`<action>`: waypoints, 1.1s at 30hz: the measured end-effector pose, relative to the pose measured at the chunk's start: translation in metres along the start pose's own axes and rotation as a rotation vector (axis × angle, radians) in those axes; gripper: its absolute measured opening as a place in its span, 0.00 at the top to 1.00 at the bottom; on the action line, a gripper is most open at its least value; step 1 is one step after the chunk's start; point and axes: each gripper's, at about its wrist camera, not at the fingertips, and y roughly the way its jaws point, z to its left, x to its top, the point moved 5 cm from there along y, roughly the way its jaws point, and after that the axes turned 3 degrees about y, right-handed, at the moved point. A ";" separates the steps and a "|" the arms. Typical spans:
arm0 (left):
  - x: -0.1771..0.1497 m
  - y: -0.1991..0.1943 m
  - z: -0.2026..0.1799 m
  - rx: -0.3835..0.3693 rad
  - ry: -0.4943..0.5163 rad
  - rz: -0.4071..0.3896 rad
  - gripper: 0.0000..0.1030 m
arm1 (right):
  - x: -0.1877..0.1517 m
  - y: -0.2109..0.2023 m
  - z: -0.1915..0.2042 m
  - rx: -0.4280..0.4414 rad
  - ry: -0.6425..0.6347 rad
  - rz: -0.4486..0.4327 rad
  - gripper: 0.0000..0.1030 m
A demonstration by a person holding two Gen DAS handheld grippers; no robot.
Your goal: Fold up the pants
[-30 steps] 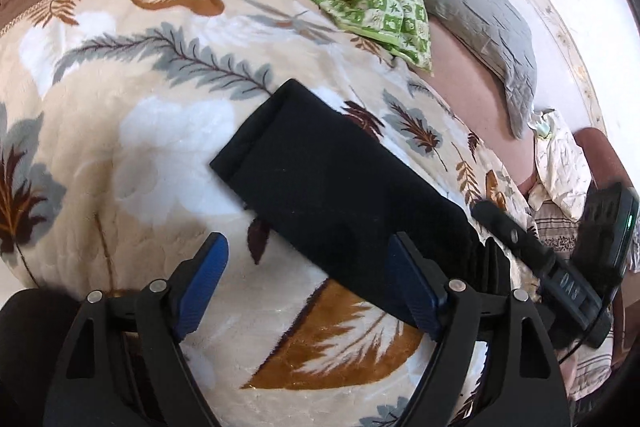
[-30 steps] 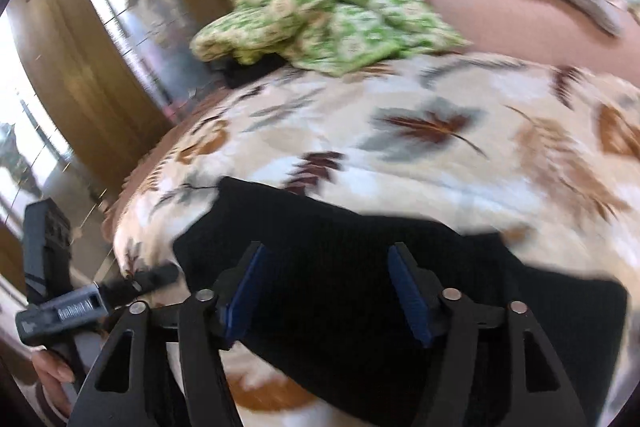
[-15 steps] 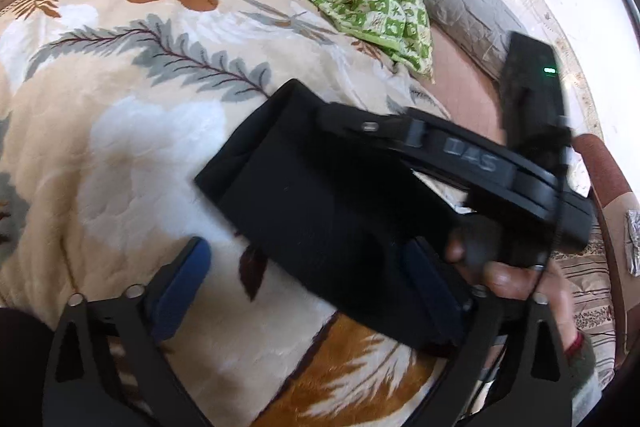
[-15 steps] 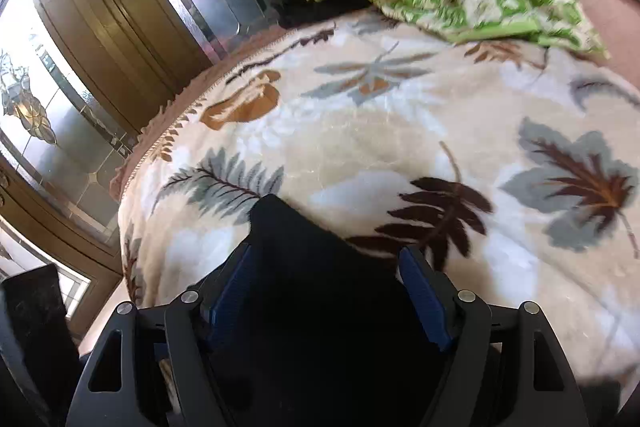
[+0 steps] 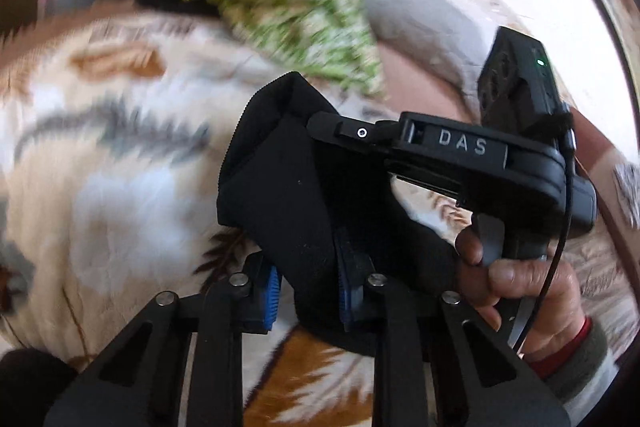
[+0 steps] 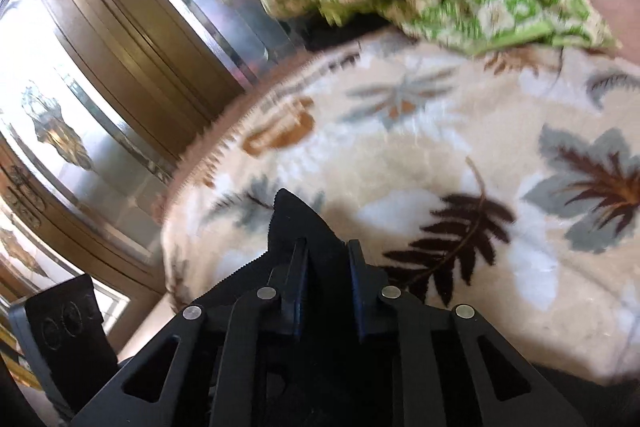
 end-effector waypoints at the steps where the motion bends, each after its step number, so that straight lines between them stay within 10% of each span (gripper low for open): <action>1: 0.003 -0.007 -0.013 -0.008 0.040 -0.025 0.81 | 0.003 -0.013 0.002 0.011 0.008 -0.025 0.83; 11: -0.008 -0.020 -0.110 -0.038 0.351 -0.089 0.84 | -0.023 -0.166 -0.027 -0.063 0.301 -0.292 0.21; 22: -0.044 -0.005 -0.157 -0.011 0.536 -0.062 0.84 | -0.052 -0.169 -0.036 -0.038 0.411 -0.196 0.14; 24: -0.048 -0.007 -0.160 -0.016 0.554 -0.052 0.84 | -0.059 -0.160 -0.039 -0.084 0.382 -0.157 0.33; 26: -0.050 -0.012 -0.160 -0.057 0.552 -0.013 0.77 | -0.066 -0.159 -0.044 -0.188 0.339 -0.137 0.80; 29: -0.044 -0.035 -0.154 -0.153 0.516 0.001 0.48 | -0.073 -0.181 -0.057 -0.198 0.346 -0.190 0.82; 33: -0.019 -0.052 -0.135 -0.156 0.466 -0.059 0.44 | -0.082 -0.226 -0.082 -0.249 0.362 -0.257 0.83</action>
